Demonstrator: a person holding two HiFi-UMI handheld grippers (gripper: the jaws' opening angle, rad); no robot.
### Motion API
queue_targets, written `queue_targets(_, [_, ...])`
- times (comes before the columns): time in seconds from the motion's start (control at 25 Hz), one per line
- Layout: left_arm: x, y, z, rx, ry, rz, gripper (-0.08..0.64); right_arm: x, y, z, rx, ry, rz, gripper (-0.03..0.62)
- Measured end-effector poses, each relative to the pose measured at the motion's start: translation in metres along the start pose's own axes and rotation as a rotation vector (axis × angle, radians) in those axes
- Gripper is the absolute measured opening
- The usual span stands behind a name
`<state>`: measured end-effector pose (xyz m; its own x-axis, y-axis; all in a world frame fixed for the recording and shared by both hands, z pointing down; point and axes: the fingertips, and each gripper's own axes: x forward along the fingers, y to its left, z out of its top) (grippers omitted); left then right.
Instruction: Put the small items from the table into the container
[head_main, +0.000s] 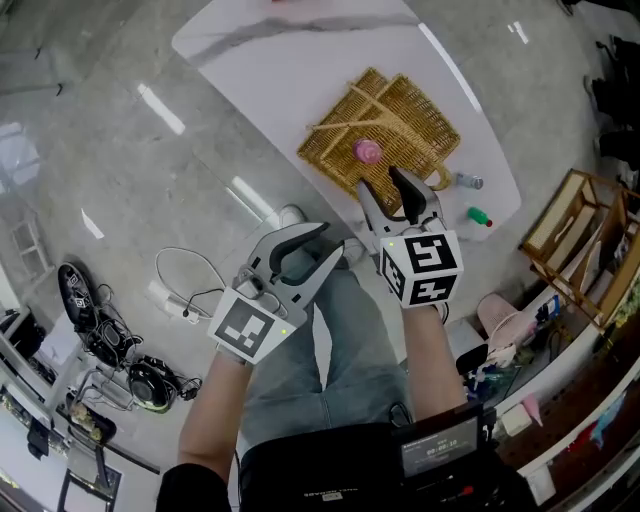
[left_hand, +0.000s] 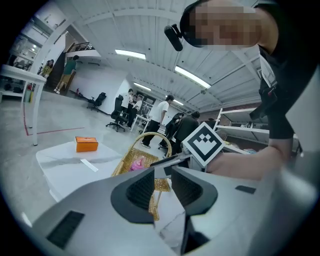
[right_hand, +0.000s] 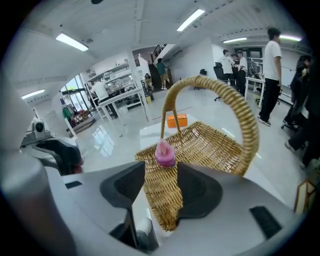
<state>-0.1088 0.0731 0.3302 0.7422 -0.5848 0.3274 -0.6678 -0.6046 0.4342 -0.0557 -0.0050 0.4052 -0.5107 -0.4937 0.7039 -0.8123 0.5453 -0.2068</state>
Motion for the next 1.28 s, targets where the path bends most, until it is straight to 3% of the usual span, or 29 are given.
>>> queue_targets(0.2, [0.015, -0.017, -0.003, 0.018, 0.041, -0.034, 0.104, -0.038, 0.002, 0.002, -0.002, -0.077, 0.041, 0.192])
queue_targets(0.44, [0.039, -0.050, -0.003, 0.052, 0.079, -0.096, 0.104, -0.091, -0.021, -0.005, 0.055, -0.182, 0.022, 0.190])
queue_targets(0.68, [0.065, -0.092, 0.010, 0.073, 0.052, -0.168, 0.104, -0.164, -0.037, -0.001, 0.057, -0.418, 0.066, 0.189])
queue_targets(0.8, [0.075, -0.113, 0.021, 0.106, 0.039, -0.202, 0.104, -0.205, -0.047, -0.003, 0.009, -0.508, 0.043, 0.164])
queue_targets(1.0, [0.079, -0.158, 0.054, 0.154, 0.011, -0.284, 0.075, -0.270, -0.061, 0.002, 0.009, -0.603, -0.029, 0.061])
queue_targets(1.12, [0.079, -0.178, 0.070, 0.190, 0.013, -0.312, 0.005, -0.295, -0.066, 0.007, 0.003, -0.637, -0.054, 0.048])
queue_targets(1.28, [0.085, -0.183, 0.078, 0.208, 0.009, -0.297, 0.003, -0.305, -0.071, 0.007, 0.030, -0.649, -0.071, 0.048])
